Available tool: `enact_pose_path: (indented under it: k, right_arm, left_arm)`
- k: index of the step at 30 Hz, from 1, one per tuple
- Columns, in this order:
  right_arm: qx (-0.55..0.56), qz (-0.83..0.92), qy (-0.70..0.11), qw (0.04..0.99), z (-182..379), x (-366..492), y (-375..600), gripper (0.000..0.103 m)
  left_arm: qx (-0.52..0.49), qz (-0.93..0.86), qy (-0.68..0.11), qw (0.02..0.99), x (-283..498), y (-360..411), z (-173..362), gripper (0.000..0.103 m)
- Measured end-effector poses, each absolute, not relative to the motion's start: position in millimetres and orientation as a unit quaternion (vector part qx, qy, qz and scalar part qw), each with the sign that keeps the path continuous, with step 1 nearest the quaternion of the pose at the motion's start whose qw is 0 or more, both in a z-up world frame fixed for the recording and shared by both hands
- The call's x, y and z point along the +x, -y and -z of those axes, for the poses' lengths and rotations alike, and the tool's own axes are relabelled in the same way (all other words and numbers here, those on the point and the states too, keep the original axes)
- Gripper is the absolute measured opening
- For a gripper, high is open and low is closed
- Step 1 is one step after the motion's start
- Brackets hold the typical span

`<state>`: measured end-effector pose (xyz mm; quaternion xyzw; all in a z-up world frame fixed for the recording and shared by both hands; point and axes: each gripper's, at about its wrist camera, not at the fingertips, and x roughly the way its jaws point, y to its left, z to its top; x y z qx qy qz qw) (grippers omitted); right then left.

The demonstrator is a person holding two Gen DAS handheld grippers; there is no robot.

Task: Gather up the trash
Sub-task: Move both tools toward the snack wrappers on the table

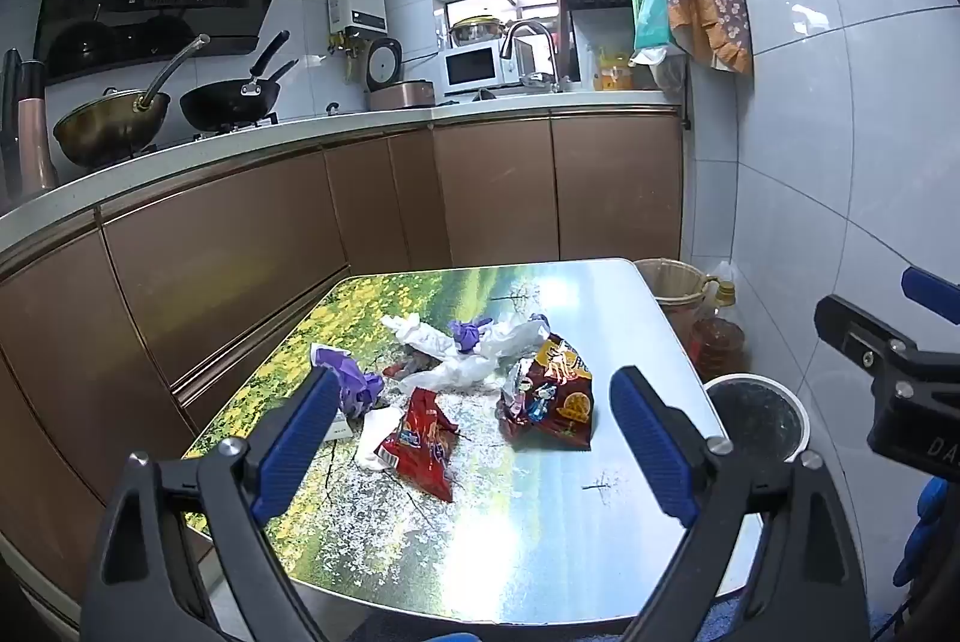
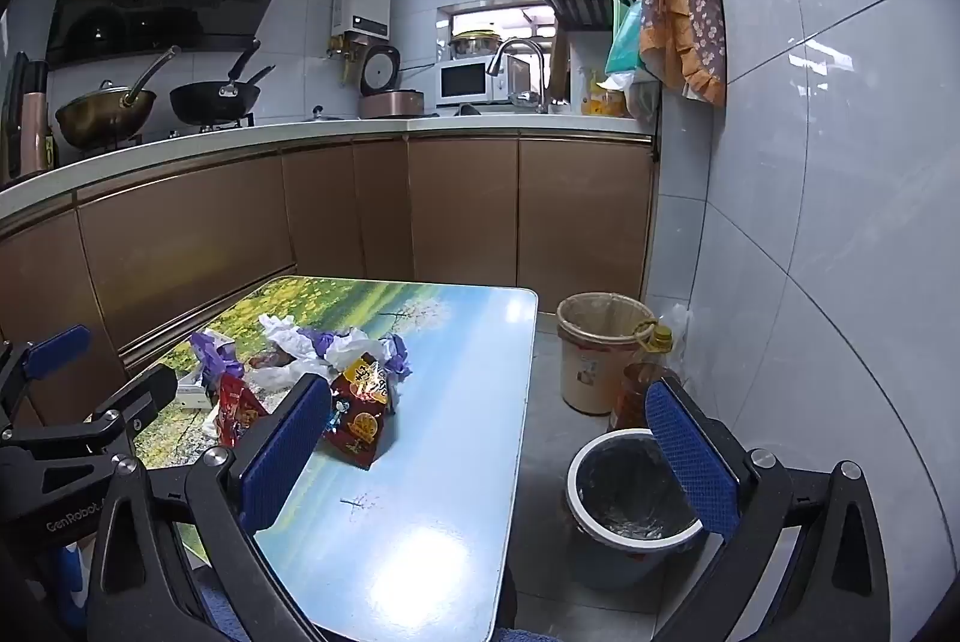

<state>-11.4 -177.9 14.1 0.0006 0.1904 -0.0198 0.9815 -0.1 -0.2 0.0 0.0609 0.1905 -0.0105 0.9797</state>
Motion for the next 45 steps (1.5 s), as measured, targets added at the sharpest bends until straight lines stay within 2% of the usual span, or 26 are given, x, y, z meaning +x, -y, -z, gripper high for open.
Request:
enact_pose_path:
  k: [25,45]
  right_arm:
    - [0.015,0.029,-0.193,0.981,-6.0,-1.5,185.4,0.103]
    - [0.023,0.036,-0.213,0.976,7.0,27.9,187.4,0.103]
  left_arm:
    - [0.07,0.012,-0.189,0.979,4.7,10.4,-1.7,0.092]
    - [0.059,0.03,-0.233,0.97,51.4,6.8,18.5,0.092]
